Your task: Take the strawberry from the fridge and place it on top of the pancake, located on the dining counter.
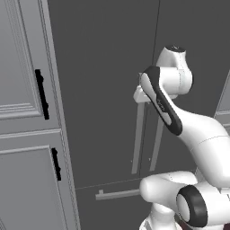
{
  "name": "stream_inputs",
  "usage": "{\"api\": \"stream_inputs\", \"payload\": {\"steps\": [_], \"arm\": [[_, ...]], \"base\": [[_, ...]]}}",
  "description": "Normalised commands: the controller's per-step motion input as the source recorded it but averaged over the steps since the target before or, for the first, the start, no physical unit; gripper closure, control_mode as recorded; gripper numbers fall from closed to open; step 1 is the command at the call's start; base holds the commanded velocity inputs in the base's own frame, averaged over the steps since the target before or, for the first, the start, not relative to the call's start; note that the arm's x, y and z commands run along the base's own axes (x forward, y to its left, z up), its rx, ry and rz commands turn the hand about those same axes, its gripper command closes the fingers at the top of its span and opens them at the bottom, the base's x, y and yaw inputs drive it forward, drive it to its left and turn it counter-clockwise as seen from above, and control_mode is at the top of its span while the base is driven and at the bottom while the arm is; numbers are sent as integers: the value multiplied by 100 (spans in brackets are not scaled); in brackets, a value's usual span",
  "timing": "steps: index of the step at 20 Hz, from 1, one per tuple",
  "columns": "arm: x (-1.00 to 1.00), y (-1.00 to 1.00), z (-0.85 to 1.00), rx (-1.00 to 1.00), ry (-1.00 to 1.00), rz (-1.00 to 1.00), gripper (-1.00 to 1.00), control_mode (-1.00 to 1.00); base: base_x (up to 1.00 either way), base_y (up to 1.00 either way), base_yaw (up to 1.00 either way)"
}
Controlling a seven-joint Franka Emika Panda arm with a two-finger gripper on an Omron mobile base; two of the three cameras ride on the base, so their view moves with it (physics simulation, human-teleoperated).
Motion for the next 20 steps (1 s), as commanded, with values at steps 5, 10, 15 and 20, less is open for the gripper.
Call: {"api": "stream_inputs", "payload": {"steps": [5, 10, 15, 20], "arm": [[-38, 0, 0, 0, -3, 0, -100, -100], [-67, 0, 0, 0, -12, 0, -100, -100], [-76, -1, 0, 0, -11, 0, -100, -100], [-59, -9, 0, 0, -9, 0, -100, -100]], "base": [[0, 0, 0], [0, 0, 0], [0, 0, 0], [0, 0, 0]]}}
